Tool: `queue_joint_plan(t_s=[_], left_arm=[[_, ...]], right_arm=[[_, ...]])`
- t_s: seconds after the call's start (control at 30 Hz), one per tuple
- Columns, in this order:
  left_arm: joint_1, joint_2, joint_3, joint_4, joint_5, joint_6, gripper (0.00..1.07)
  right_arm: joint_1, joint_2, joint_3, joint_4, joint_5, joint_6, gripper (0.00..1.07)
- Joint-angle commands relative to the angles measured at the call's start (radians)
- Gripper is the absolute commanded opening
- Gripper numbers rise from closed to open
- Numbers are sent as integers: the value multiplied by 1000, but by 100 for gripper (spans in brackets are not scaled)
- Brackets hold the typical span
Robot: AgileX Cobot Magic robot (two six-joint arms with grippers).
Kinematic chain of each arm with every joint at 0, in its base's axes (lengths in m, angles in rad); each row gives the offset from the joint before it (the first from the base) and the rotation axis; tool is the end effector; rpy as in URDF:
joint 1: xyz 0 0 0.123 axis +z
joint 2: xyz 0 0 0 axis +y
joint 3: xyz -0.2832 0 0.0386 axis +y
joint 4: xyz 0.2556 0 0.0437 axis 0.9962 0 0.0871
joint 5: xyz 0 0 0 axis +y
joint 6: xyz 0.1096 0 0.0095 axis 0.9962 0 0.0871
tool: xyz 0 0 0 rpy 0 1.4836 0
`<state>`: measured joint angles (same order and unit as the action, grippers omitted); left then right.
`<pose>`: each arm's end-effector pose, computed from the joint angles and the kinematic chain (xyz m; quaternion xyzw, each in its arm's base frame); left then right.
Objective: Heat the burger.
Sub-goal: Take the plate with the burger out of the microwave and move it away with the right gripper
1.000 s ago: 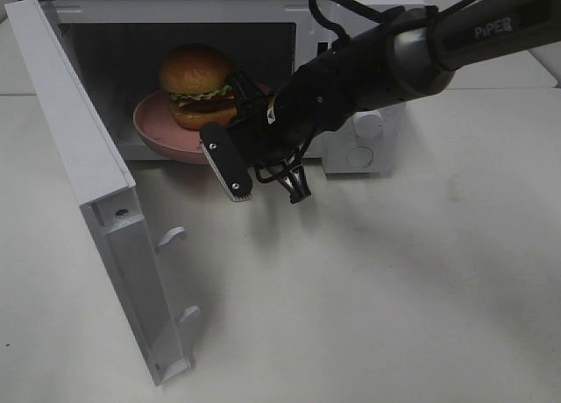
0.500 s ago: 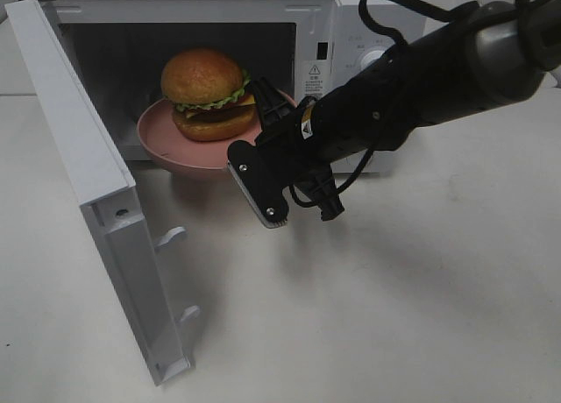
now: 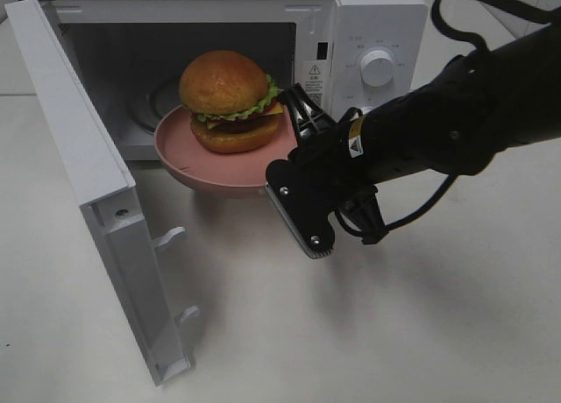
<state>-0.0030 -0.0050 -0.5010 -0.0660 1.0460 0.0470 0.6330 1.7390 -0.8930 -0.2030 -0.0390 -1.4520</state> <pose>0.0178 -0.0063 0.2743 0.0223 0.8470 -0.0213 0.5306 0.2980 0.2197 0.1607 -0.8299 0.3757 -0.1985 0.3615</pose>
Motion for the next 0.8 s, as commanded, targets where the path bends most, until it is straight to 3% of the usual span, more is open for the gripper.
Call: queue_joint_plan(t_s=[0.03, 0.8], left_arm=[[5, -20, 4, -4, -9, 0, 98], [5, -20, 4, -4, -9, 0, 98]], right_arm=[[0, -97, 62, 3, -83, 33, 0], [0, -571, 387, 3, 132, 75, 0]])
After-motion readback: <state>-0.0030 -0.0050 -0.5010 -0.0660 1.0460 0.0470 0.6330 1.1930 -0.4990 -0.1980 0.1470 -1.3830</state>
